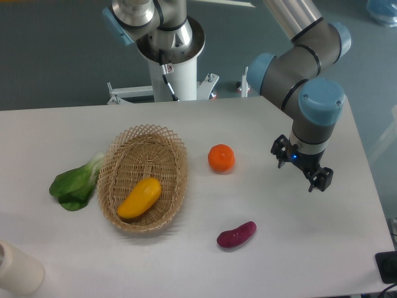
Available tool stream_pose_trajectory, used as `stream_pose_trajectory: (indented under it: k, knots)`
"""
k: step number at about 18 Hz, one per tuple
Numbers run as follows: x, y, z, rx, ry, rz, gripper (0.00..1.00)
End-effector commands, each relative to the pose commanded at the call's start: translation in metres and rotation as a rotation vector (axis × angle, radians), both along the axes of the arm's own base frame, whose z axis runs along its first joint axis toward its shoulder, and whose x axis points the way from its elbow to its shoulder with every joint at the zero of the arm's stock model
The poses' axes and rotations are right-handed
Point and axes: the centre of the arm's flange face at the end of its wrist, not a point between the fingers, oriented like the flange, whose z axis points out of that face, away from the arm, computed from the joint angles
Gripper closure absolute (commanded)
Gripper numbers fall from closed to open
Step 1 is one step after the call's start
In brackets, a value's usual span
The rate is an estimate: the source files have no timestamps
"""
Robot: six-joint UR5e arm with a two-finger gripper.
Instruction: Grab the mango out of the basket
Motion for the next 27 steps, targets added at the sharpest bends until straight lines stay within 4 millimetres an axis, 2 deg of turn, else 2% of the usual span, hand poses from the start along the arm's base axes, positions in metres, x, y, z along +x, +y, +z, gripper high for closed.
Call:
stream_pose_trajectory:
  k: [19,27]
  knots:
    - [0.002,0.000,-0.001,-0.001,-0.004,0.009,0.00]
    - [0.012,0.003,0.000,0.005,-0.016,-0.001,0.00]
